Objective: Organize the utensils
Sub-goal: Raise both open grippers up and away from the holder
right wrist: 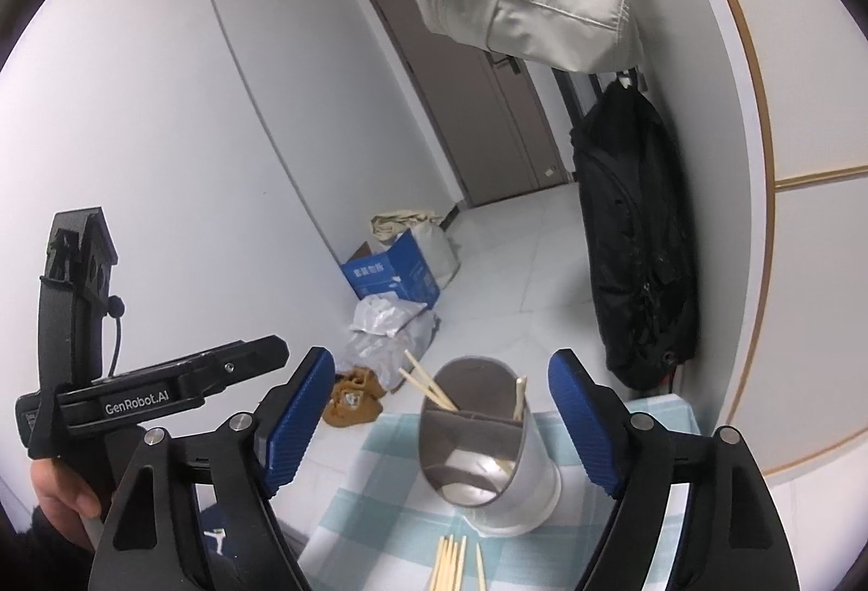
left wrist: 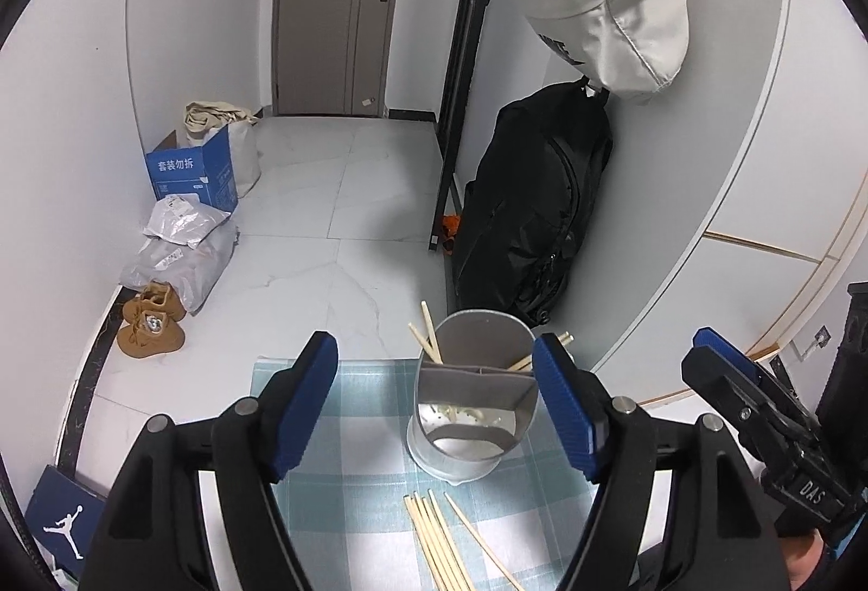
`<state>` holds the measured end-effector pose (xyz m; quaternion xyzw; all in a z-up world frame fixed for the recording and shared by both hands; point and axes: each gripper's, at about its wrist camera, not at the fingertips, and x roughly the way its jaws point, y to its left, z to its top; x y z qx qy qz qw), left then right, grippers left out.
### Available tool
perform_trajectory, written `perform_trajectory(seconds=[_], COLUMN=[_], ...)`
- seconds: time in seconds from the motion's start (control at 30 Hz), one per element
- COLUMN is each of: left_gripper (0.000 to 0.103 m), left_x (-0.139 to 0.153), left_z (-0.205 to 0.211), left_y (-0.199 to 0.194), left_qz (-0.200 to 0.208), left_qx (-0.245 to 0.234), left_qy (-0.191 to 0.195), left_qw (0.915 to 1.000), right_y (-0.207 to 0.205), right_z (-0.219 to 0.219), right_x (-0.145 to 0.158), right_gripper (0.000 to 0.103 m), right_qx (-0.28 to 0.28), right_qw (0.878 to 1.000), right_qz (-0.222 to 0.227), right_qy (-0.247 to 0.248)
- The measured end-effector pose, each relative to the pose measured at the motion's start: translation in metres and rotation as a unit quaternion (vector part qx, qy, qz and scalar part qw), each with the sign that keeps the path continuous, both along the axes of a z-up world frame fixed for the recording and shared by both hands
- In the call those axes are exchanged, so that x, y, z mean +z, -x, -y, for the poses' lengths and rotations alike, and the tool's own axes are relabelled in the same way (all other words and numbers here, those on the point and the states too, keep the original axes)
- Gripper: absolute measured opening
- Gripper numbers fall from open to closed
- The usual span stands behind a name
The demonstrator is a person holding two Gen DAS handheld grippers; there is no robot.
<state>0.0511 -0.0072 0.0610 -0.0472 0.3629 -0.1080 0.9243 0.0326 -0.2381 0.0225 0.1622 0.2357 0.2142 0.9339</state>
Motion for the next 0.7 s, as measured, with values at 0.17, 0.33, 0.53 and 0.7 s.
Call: perform_trajectory(seconds=[0.17, 0.33, 0.53, 0.7], left_gripper=[0.07, 0.071, 0.073, 0.081], left_x=[0.0, -0.008, -0.024, -0.039], left_z=[0.001, 0.001, 0.0, -0.004], left_y=[0.014, 0.028, 0.043, 0.052], left_qz=[0.013, 0.022, 0.025, 0.031], left_qx=[0.009, 0.021, 0.025, 0.034], left_qy=[-0.001, -0.003, -0.012, -0.008], left_qw=[0.9999, 0.9995, 0.9993, 0.9989], right_y=[0.014, 0.03, 0.041, 0.048], right_z=[0.0, 0.002, -0.002, -0.01], right_x=[0.001, -0.004, -0.018, -0.034], right_gripper=[0.088, 0.094, 0.097, 0.097], right_qx=[-0.008, -0.014, -0.01, -0.005], right_qw=[1.0, 1.0, 1.0, 0.999], right_qz=[0.01, 0.021, 0.013, 0.009], right_qy=[0.002, 0.001, 0.016, 0.043])
